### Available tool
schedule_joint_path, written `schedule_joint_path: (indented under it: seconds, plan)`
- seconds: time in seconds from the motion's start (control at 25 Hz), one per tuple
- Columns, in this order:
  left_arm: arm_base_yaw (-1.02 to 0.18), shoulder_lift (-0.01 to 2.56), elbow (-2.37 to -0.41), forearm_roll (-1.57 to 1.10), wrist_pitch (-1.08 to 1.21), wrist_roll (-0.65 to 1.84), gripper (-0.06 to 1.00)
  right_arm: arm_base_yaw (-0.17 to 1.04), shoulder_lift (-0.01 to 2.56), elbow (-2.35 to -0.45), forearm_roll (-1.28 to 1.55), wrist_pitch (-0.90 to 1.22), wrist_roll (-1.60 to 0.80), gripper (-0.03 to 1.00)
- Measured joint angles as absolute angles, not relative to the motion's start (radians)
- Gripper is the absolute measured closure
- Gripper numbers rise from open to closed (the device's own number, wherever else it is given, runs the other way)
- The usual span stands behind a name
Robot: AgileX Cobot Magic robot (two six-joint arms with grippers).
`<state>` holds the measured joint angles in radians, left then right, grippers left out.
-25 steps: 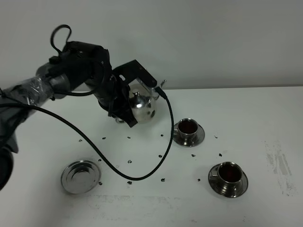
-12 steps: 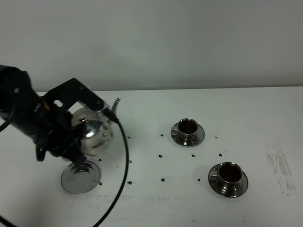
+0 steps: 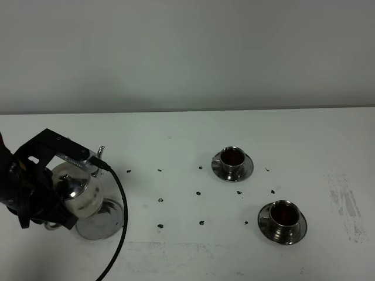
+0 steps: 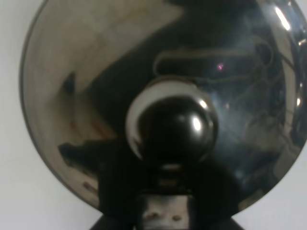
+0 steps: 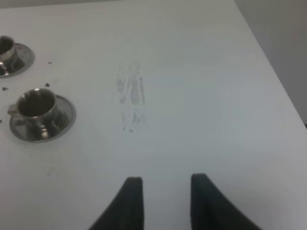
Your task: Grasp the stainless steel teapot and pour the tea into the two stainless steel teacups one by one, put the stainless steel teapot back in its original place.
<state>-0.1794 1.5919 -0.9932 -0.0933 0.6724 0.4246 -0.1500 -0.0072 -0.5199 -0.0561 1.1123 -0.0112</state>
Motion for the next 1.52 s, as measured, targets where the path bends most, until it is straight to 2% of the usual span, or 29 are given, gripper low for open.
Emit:
schedule_joint_path:
  seconds: [0.52,1.52]
  plan:
    - [-0.191,1.735,-0.993,-0.121,0.596,0.423,0.74,-0.15,-0.007,-0.52,-0.056,1.112,-0.011,0.74]
    - [-0.201,1.792,-0.993,-0.122,0.555,0.421,0.74,-0.15,-0.007,-0.52,-0.056,1.112,-0.011,0.74]
